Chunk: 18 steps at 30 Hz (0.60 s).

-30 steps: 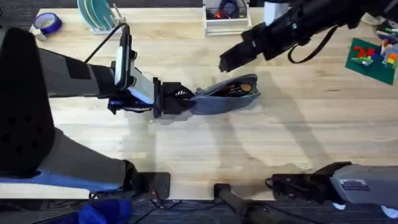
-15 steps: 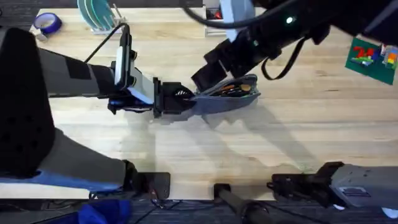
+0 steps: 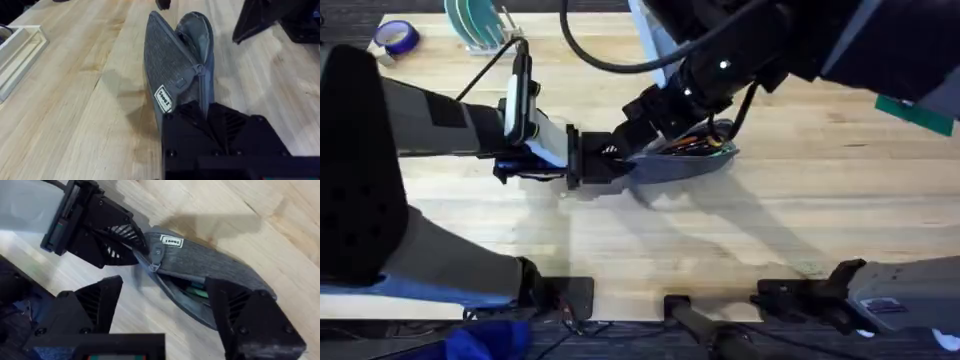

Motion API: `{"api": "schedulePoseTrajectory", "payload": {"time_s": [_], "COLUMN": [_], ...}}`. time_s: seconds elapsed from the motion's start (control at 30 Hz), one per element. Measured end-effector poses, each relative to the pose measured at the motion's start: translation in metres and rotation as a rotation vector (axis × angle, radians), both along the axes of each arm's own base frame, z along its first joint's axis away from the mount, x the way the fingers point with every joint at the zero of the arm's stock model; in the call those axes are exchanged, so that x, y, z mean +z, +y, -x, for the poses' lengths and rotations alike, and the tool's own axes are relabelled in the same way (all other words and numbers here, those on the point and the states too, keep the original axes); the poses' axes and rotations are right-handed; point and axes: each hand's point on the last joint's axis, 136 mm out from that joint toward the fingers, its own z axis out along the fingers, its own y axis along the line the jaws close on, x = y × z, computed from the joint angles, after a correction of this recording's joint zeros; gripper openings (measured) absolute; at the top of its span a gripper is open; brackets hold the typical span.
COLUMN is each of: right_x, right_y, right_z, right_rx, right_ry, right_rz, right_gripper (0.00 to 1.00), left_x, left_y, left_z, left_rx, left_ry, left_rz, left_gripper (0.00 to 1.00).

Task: Unzip the bag, pick up the pens from the table one at a time and place them inside, then zip the bag closed.

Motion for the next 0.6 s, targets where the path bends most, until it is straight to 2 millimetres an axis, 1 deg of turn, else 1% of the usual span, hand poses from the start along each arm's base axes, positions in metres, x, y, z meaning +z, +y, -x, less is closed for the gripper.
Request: {"api": "schedulePoseTrajectory", "payload": {"time_s": [0.37, 0.4, 0.43, 0.47, 0.5, 0.6], "right_x": [-0.014, -0.014, -0.014, -0.014, -0.014, -0.014], "right_y": [0.009, 0.009, 0.009, 0.009, 0.009, 0.009], "right_z": [-0.004, -0.004, -0.004, -0.004, -0.004, -0.004], "right_rx": [-0.001, -0.001, 0.000, 0.000, 0.000, 0.000], "right_ry": [0.014, 0.014, 0.013, 0.014, 0.014, 0.014], "right_rz": [0.011, 0.011, 0.011, 0.011, 0.011, 0.011], "right_gripper": [0.997, 0.998, 0.998, 0.998, 0.998, 0.998], "left_x": [0.000, 0.000, 0.000, 0.000, 0.000, 0.000], "left_y": [0.000, 0.000, 0.000, 0.000, 0.000, 0.000], "left_z": [0.000, 0.000, 0.000, 0.000, 0.000, 0.000], "left_rx": [0.000, 0.000, 0.000, 0.000, 0.000, 0.000], "left_ry": [0.000, 0.000, 0.002, 0.003, 0.004, 0.004], "left_rz": [0.000, 0.000, 0.000, 0.000, 0.000, 0.000], "left_gripper": [0.052, 0.081, 0.147, 0.216, 0.323, 0.536]}}
